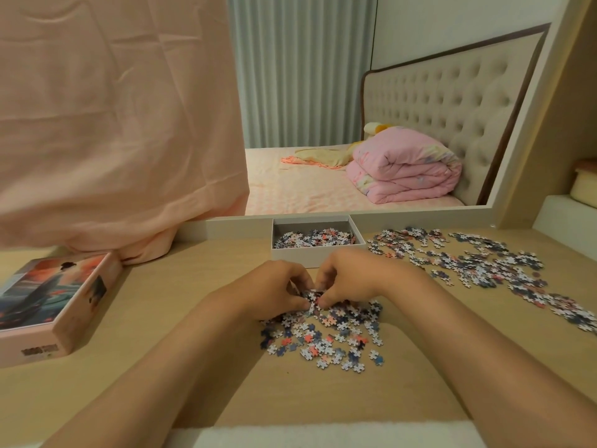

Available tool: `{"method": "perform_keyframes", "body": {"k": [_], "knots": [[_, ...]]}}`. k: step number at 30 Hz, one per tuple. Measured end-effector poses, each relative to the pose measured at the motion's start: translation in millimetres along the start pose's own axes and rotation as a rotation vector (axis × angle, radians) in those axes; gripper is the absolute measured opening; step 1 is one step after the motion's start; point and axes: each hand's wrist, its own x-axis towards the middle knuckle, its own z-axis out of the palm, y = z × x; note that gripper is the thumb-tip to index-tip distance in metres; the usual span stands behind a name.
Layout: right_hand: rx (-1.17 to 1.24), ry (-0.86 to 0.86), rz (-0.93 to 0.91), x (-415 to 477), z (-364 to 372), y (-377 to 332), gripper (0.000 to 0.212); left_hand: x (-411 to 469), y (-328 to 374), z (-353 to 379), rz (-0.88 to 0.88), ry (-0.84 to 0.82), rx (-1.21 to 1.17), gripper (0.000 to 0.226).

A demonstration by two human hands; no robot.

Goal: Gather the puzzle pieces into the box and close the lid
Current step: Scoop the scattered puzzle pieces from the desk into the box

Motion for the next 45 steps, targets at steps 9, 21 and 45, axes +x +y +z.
{"method": "perform_keyframes", "body": {"k": [9, 21, 45], "knots": [[0.111, -0.017, -0.004, 0, -1, 3, 0.014, 2, -4, 1, 0.01, 0.054, -0.101, 0.021], [0.353, 0.64, -0.121, 32, -19, 10, 0.008, 55, -4, -30, 0.06, 0.487, -0.262, 0.01], [-0.154, 0.067, -0.123, 12, 8, 4, 0.035, 10, -11, -24, 0.06, 0.161, 0.212, 0.036]]}}
